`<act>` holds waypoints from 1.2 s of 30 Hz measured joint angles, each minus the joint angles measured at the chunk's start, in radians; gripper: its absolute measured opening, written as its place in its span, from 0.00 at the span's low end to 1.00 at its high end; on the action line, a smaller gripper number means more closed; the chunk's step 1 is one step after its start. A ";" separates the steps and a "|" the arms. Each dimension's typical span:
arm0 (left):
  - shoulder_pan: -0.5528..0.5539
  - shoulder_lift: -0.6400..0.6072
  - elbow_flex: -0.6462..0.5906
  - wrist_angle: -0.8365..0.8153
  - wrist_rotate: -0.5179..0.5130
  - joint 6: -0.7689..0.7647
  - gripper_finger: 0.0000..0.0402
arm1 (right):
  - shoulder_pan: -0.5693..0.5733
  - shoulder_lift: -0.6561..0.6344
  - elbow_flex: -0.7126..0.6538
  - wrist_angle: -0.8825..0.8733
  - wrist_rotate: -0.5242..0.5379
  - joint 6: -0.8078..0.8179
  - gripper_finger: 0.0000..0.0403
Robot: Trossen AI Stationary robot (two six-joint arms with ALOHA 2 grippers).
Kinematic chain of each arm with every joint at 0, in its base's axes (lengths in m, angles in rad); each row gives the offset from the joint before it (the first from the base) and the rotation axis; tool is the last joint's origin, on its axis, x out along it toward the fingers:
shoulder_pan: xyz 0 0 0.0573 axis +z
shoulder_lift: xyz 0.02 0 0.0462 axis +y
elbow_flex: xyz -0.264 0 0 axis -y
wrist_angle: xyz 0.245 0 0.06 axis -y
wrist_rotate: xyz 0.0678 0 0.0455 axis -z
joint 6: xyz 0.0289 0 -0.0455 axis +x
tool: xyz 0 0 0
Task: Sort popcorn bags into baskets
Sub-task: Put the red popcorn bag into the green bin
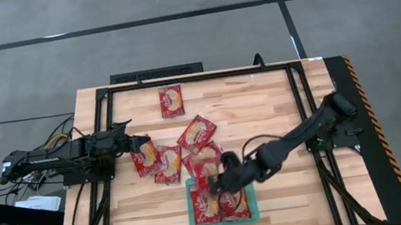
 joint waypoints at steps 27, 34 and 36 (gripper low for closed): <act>-0.001 0.012 0.000 0.001 0.069 -0.039 0.60 | 0.059 0.493 0.601 -0.434 -0.025 0.145 0.08; -0.001 0.012 0.000 0.001 0.066 -0.035 0.60 | 0.055 0.494 0.601 -0.438 -0.065 0.101 0.14; -0.001 0.012 0.000 0.001 0.066 -0.023 0.60 | 0.055 0.494 0.598 -0.436 -0.073 0.101 0.15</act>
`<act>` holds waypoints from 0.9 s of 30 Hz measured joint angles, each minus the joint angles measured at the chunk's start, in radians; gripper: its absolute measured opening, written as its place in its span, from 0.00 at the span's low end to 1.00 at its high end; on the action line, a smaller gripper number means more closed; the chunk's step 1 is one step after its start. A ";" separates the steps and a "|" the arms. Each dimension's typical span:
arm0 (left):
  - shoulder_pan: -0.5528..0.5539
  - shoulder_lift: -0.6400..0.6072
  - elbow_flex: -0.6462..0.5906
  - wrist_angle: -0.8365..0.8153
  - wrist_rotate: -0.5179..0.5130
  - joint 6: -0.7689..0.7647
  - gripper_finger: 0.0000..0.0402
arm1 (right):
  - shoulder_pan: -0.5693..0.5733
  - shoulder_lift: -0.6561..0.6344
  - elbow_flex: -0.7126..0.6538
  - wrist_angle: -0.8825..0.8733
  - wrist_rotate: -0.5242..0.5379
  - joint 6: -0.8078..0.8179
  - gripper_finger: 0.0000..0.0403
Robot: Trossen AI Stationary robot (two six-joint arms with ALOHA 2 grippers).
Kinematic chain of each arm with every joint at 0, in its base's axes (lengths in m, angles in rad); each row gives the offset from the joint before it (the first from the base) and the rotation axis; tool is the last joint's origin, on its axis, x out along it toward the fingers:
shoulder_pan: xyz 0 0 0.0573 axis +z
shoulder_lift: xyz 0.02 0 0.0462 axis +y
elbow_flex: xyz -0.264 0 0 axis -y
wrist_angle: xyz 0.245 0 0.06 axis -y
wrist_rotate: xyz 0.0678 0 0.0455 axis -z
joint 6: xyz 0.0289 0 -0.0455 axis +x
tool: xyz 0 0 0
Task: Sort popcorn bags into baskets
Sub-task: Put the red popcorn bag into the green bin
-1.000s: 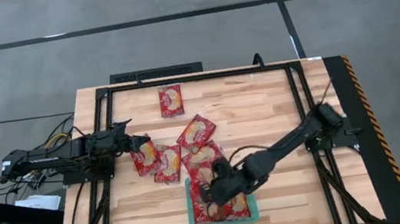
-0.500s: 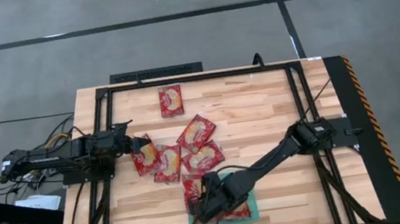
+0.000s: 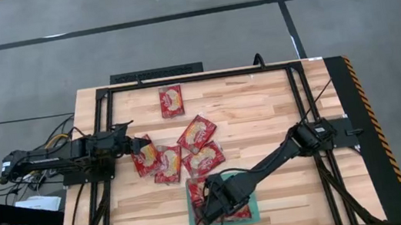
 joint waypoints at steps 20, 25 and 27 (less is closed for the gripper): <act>0.000 0.000 0.000 0.000 -0.002 0.008 0.60 | -0.020 -0.030 -0.006 0.004 0.020 -0.076 0.55; 0.000 0.000 0.000 0.000 -0.004 0.008 0.60 | -0.016 -0.063 -0.004 -0.011 0.105 -0.101 0.48; 0.000 0.000 0.000 -0.001 -0.013 0.008 0.60 | -0.024 -0.062 -0.004 -0.029 0.146 -0.116 0.44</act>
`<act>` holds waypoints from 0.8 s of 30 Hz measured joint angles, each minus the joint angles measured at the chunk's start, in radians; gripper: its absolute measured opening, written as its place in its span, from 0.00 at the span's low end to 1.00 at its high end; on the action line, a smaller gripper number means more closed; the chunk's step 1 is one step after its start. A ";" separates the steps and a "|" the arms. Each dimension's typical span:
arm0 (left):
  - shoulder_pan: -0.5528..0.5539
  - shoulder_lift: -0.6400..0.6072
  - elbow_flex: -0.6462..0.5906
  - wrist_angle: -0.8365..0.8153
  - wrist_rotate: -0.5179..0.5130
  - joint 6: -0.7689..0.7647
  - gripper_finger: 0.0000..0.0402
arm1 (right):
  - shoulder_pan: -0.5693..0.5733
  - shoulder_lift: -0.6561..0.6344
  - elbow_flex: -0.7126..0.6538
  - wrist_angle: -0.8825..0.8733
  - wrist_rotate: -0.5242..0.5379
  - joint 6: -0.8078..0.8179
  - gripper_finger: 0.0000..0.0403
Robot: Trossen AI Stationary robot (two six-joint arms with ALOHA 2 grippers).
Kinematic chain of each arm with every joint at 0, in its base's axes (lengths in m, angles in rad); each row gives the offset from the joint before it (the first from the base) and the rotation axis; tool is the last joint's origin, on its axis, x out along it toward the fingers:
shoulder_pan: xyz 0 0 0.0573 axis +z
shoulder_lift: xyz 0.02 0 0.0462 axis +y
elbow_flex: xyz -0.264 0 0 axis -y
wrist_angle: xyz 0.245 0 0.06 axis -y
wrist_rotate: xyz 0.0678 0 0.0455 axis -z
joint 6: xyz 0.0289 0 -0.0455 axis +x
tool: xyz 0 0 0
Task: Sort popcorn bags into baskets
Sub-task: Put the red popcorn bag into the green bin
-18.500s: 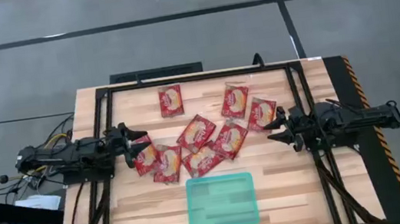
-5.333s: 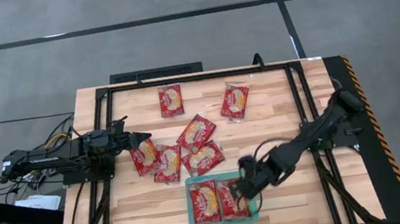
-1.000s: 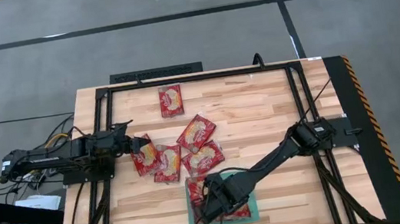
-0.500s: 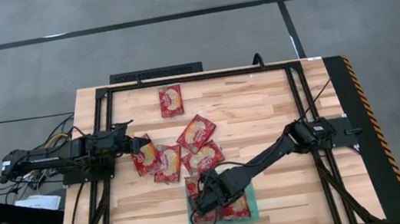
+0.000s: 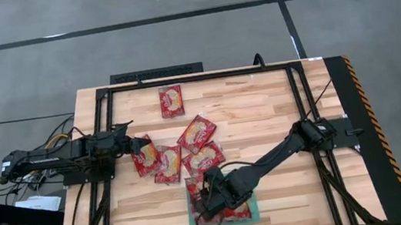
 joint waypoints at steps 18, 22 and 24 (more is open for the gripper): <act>0.000 0.000 0.000 -0.006 -0.017 -0.005 0.60 | -0.054 0.063 -0.003 0.025 -0.042 -0.160 0.17; 0.000 0.000 0.000 -0.005 -0.019 -0.006 0.60 | -0.052 0.063 -0.002 0.017 -0.048 -0.160 0.16; 0.000 0.000 0.000 -0.005 -0.021 -0.007 0.60 | -0.051 0.063 -0.002 0.022 -0.060 -0.165 0.16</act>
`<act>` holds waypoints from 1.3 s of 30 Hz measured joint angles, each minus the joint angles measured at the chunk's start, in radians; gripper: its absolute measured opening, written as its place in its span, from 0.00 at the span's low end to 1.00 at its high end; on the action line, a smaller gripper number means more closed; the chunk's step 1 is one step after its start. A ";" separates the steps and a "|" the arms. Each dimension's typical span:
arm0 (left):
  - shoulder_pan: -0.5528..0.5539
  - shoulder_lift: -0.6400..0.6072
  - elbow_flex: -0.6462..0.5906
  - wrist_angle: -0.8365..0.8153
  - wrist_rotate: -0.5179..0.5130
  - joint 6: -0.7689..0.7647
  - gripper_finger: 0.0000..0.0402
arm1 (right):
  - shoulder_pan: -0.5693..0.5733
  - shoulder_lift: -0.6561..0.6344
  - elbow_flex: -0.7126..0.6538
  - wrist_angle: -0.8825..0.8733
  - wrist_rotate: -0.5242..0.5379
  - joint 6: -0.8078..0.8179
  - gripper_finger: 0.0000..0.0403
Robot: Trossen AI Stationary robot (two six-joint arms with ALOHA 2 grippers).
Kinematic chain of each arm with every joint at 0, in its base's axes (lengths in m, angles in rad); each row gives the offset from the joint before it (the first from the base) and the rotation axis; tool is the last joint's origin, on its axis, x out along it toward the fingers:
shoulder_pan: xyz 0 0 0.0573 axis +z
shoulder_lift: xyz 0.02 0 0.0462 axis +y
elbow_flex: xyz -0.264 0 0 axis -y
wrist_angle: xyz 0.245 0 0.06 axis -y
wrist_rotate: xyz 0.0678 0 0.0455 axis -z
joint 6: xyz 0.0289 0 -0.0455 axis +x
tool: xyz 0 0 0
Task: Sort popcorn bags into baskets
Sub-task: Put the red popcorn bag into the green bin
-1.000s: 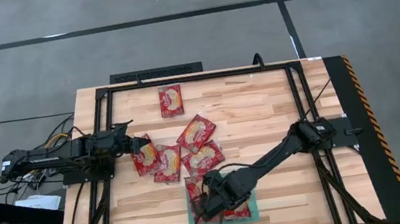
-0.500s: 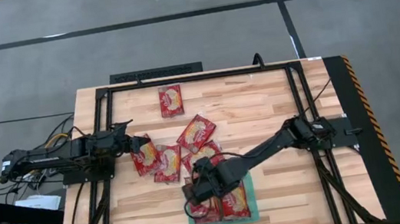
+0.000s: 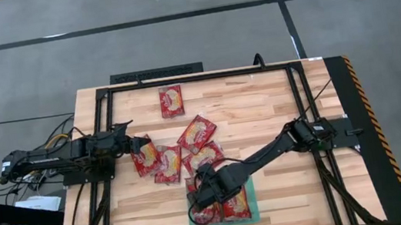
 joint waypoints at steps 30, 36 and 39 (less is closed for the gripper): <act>0.000 0.000 0.000 0.002 0.005 -0.016 0.60 | -0.033 0.001 0.049 -0.087 0.070 -0.115 0.03; 0.000 0.000 0.000 0.001 0.004 -0.010 0.60 | -0.025 0.039 0.046 -0.074 0.033 -0.101 0.05; 0.000 0.000 0.000 0.000 0.004 0.005 0.60 | -0.025 0.063 0.052 -0.044 -0.005 -0.097 0.07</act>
